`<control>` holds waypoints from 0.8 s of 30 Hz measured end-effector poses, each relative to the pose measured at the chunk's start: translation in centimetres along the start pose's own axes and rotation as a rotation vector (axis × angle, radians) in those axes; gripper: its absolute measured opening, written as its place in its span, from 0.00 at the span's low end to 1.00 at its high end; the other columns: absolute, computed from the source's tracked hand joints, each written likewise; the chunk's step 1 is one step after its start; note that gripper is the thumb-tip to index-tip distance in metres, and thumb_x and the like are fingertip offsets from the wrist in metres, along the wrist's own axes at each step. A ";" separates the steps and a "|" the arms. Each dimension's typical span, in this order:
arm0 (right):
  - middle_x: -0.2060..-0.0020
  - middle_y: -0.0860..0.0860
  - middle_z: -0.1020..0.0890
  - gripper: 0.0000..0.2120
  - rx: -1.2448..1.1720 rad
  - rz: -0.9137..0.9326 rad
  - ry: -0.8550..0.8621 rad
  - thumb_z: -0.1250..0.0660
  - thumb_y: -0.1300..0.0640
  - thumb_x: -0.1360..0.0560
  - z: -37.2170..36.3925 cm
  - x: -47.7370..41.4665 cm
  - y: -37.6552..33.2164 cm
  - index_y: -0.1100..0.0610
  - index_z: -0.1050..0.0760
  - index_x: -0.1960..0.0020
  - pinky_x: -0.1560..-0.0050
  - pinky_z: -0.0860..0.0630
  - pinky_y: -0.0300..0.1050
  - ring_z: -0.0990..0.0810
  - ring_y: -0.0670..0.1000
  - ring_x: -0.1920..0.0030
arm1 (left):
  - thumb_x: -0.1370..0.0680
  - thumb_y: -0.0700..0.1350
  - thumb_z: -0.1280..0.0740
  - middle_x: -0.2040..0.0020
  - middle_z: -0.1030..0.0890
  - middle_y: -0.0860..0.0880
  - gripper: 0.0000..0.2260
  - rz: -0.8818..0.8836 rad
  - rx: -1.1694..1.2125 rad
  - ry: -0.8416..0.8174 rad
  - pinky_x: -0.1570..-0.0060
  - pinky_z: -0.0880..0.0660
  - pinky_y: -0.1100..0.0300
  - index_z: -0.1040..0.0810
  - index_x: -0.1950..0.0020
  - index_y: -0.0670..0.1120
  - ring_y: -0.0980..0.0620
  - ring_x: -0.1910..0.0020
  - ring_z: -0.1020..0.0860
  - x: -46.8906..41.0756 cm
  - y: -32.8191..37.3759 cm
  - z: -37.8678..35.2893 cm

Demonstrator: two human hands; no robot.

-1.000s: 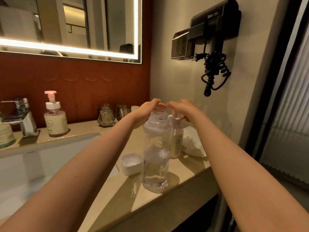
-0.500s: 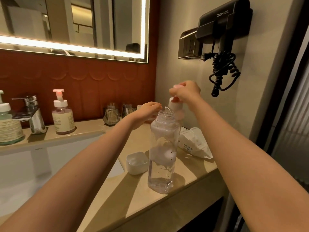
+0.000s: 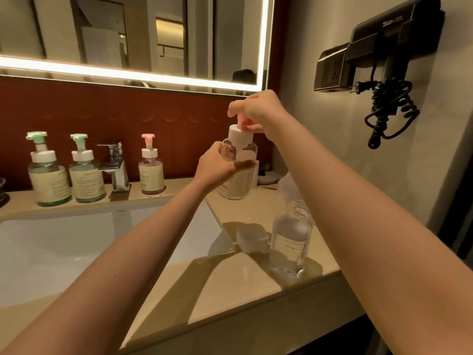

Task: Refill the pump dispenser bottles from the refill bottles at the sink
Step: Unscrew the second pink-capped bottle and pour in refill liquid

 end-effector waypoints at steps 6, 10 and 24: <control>0.43 0.54 0.25 0.37 0.367 0.050 -0.027 0.30 0.36 0.33 -6.1 3.0 -0.4 0.57 0.34 0.34 0.48 0.25 0.48 0.25 0.53 0.44 | 0.32 0.61 0.29 0.49 0.26 0.51 0.31 -0.041 -0.185 0.196 0.65 0.35 0.69 0.31 0.38 0.44 0.55 0.52 0.27 2.5 -0.6 5.8; 0.54 0.50 0.23 0.24 0.338 0.101 -0.019 0.33 0.38 0.31 -9.1 4.6 -0.7 0.55 0.27 0.46 0.51 0.25 0.45 0.23 0.50 0.52 | 0.33 0.63 0.29 0.49 0.26 0.54 0.29 0.029 -0.302 0.141 0.65 0.37 0.67 0.28 0.40 0.46 0.54 0.51 0.27 4.6 -2.1 9.0; 0.48 0.52 0.22 0.25 0.047 0.345 -0.547 0.28 0.44 0.32 -16.1 7.8 -0.7 0.58 0.28 0.42 0.48 0.23 0.44 0.21 0.50 0.49 | 0.45 0.65 0.35 0.46 0.22 0.52 0.34 0.091 0.051 -0.159 0.54 0.30 0.60 0.23 0.44 0.50 0.53 0.46 0.25 10.7 -5.8 12.7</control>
Point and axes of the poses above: each hand's wrist, its own x-axis away from the middle knuckle, its own z-axis out of the back of the hand, y = z × x, the point moved 8 cm from there along -x, towards the middle knuckle
